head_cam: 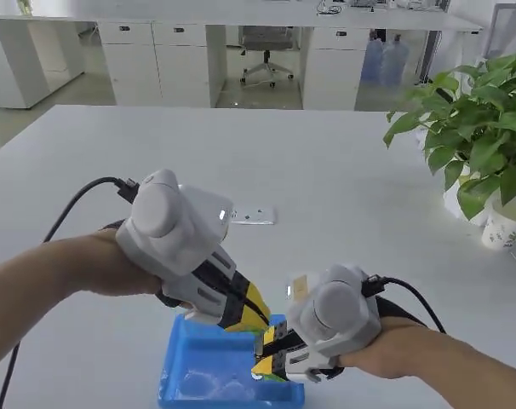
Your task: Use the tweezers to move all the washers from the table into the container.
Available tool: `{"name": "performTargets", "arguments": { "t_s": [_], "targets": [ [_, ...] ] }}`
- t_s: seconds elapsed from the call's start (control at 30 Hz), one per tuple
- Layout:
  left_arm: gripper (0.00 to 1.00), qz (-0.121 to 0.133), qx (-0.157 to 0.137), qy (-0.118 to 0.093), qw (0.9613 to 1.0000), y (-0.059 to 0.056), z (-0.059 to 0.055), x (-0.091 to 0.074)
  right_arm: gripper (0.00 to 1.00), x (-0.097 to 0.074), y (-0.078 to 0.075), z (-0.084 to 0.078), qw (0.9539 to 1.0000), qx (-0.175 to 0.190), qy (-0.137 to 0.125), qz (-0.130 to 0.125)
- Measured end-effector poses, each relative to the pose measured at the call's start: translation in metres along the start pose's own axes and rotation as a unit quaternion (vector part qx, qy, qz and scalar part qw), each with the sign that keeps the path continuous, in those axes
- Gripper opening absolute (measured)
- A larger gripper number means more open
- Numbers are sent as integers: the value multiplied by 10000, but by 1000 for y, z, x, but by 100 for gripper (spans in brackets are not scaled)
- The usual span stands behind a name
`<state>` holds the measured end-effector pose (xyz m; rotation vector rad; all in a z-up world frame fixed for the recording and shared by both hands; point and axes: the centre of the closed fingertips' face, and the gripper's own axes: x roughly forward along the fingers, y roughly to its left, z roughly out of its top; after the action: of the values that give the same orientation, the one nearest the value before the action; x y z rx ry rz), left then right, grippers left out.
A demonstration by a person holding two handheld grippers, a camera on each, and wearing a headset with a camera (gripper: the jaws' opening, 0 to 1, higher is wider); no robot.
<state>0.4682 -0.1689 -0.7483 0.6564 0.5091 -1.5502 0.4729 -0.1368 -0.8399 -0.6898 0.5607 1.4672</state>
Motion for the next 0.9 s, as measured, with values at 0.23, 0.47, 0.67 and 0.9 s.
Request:
{"name": "performTargets", "arguments": {
  "t_s": [0.23,0.47,0.67,0.9],
  "targets": [
    [4,29,-8,-3,10000,-7,9,-8,11,-8,6,9,10000,-29,-45,-45],
    [4,66,-14,-19,10000,-16,19,-18,11,-18,14,20,9999,-35,-102,-120],
    [4,77,10,-38,10000,-24,27,-21,11,-25,21,24,9997,-73,-102,-191],
    [4,33,71,15,10000,-37,32,-19,11,-29,33,23,9997,-42,-107,-220]
  ]
}}
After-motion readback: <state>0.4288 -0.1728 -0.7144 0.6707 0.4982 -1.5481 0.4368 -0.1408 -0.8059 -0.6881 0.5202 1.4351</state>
